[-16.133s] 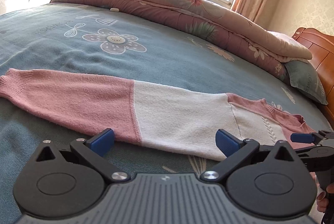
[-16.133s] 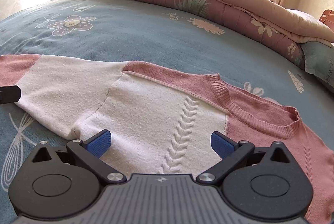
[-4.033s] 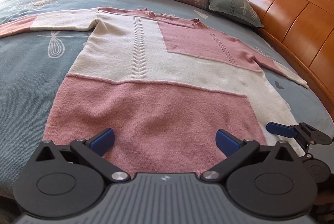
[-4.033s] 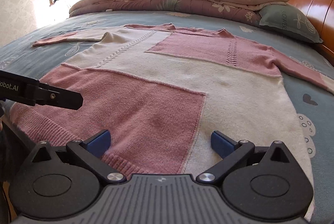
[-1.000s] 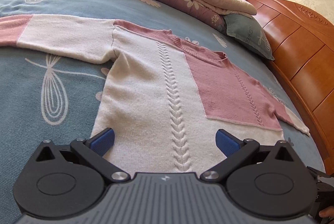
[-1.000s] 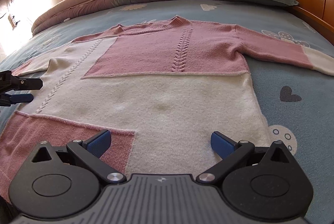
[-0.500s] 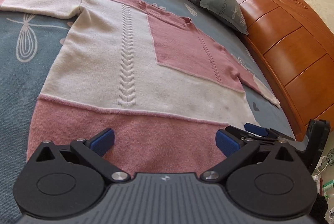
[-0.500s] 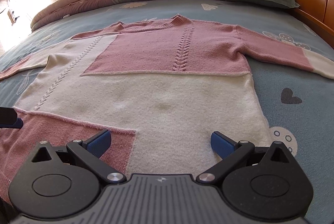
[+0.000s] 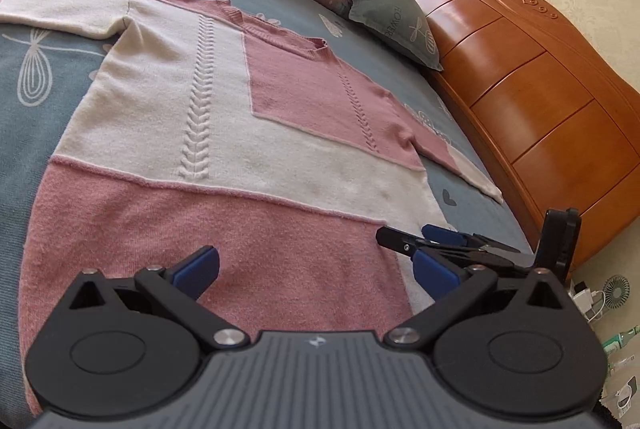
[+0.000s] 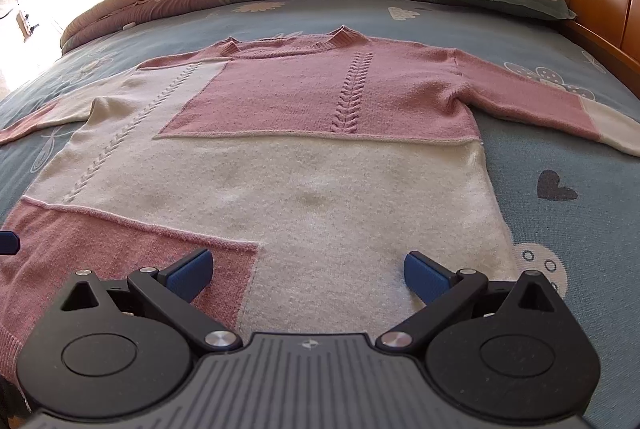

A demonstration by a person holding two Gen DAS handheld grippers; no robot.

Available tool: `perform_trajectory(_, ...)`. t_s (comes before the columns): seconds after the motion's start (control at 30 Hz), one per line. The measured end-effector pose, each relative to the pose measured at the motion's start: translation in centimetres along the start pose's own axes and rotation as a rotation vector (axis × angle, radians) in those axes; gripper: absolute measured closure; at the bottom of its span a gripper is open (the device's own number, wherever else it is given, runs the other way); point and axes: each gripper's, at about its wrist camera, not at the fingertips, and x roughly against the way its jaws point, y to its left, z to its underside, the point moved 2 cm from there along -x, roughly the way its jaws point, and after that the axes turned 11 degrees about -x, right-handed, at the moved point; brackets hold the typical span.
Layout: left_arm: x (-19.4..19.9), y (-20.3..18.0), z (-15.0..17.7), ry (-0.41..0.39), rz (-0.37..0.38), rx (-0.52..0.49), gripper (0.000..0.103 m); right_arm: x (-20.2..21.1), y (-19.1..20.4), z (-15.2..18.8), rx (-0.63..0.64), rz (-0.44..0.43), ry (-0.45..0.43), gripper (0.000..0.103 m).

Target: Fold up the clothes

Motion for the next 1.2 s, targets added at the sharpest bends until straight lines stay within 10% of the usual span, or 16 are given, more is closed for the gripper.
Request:
perform_trajectory(0.73,1.3,-1.5,3.0,0.039,-0.195,-0.098,0.001,1.0,1.1,0.3,0.033,-0.072,0.006,0.000)
perform_trajectory(1.2,2.0,0.5,3.0,0.013,-0.269,-0.049,0.001,4.0,3.6,4.8,0.353,-0.210,0.016,0.000)
